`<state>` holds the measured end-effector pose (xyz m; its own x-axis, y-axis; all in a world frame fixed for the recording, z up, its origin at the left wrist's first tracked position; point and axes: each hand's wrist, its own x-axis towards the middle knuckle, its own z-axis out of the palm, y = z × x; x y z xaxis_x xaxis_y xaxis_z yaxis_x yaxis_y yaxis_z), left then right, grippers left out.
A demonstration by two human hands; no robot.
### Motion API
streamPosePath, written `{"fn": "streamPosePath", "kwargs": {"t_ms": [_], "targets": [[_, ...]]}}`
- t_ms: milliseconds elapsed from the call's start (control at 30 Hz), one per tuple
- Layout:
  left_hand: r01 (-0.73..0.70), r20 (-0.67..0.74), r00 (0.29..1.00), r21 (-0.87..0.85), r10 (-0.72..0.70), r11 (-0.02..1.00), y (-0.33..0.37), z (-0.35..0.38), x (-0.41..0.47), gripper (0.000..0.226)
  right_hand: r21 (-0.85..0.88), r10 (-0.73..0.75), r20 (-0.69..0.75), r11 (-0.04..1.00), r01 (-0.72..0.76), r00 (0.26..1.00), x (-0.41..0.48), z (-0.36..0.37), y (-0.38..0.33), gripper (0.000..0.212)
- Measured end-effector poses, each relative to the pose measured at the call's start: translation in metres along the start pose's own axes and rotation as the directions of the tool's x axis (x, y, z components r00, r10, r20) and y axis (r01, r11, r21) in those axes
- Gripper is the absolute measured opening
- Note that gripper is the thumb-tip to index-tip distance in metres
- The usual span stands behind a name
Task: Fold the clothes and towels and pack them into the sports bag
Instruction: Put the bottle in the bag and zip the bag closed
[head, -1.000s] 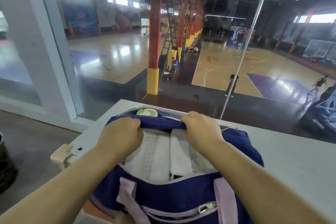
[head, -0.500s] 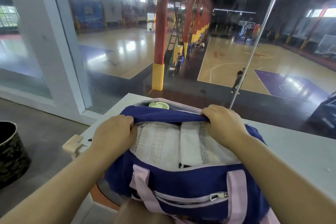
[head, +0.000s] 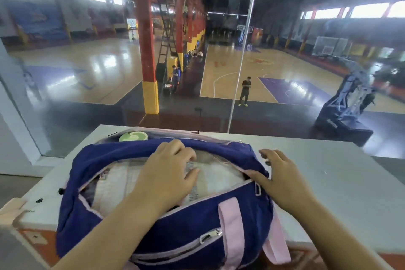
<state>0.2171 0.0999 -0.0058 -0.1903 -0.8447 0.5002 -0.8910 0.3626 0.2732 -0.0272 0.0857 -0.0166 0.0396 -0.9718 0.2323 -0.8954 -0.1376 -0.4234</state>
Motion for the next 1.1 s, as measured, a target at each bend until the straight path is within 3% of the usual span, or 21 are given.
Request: {"fn": "streamPosePath", "kwargs": {"t_ms": [67,200,333,533,700,867,1000,1100], "targets": [[-0.067,-0.013,0.998,0.023,0.067,0.998,0.015,0.012,0.007,0.026,0.028,0.063,0.051,0.998,-0.065,0.997,-0.003,-0.003,0.007,0.041],[-0.187,-0.038,0.981,0.052,0.189,0.981,0.046,0.035,0.016,0.037,-0.026,0.032,0.104,0.999,-0.029,0.994,-0.011,-0.007,0.015,0.037],[-0.263,0.045,0.965,0.066,0.26,0.963,0.061,0.055,0.023,0.022,0.011,-0.02,0.086,1.0,0.019,0.996,-0.019,-0.005,0.017,0.033],[-0.231,0.186,0.955,-0.009,0.229,0.973,0.067,0.059,0.025,0.02,0.036,-0.086,0.129,0.996,0.082,0.988,-0.017,-0.004,0.032,0.017],[-0.255,0.211,0.943,-0.043,0.259,0.966,0.08,0.055,0.025,0.034,0.401,-0.009,0.209,0.913,-0.078,0.978,-0.011,-0.023,0.036,0.011],[-0.252,0.119,0.96,-0.017,0.252,0.968,0.102,0.057,0.031,0.013,0.572,-0.097,0.3,0.815,-0.097,0.949,-0.009,-0.04,0.033,0.013],[-0.205,0.07,0.976,-0.038,0.208,0.978,0.102,0.067,0.029,0.015,0.588,-0.089,0.245,0.805,-0.075,0.966,-0.013,-0.045,0.04,0.017],[-0.136,0.031,0.99,-0.097,0.139,0.986,0.104,0.062,0.024,0.017,0.449,-0.077,0.189,0.893,-0.016,0.979,-0.016,-0.036,0.041,0.026]]}}
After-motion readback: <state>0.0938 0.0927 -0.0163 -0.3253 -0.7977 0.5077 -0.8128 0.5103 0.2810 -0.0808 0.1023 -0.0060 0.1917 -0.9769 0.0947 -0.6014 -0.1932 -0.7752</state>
